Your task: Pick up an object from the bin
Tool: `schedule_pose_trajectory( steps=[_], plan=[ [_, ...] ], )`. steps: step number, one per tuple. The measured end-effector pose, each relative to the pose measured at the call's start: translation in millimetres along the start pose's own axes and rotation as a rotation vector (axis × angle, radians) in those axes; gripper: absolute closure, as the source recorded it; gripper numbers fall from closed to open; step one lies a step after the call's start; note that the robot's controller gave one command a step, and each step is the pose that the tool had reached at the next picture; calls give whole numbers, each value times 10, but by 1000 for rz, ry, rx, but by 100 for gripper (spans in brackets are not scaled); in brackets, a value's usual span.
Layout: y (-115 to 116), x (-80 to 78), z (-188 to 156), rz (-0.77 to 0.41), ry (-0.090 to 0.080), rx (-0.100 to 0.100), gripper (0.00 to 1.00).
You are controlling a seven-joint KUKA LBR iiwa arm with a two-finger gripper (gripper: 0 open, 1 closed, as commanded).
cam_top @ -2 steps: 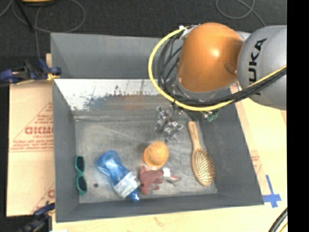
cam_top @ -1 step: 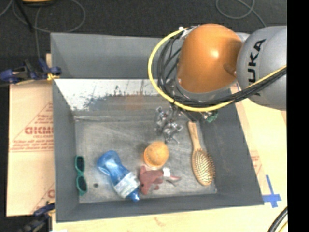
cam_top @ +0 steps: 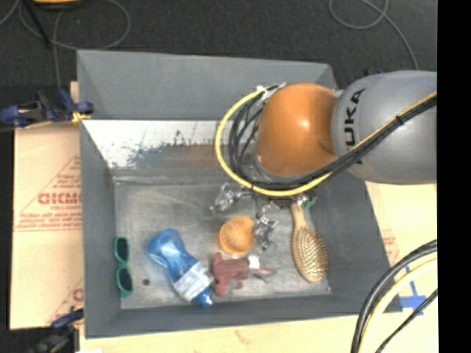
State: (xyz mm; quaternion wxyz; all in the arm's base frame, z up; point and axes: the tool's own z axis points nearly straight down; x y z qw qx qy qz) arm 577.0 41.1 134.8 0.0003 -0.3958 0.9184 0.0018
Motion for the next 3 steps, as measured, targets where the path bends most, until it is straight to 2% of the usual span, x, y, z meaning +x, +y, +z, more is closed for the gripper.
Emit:
schedule_pose_trajectory(
  steps=[1, 2, 3],
  plan=[
    [-2, -7, -17, 1, -2, 2, 0],
    [-134, 25, 441, -420, -7, 11, 100],
    [-135, 25, 441, -419, -7, 11, 100]
  ],
)
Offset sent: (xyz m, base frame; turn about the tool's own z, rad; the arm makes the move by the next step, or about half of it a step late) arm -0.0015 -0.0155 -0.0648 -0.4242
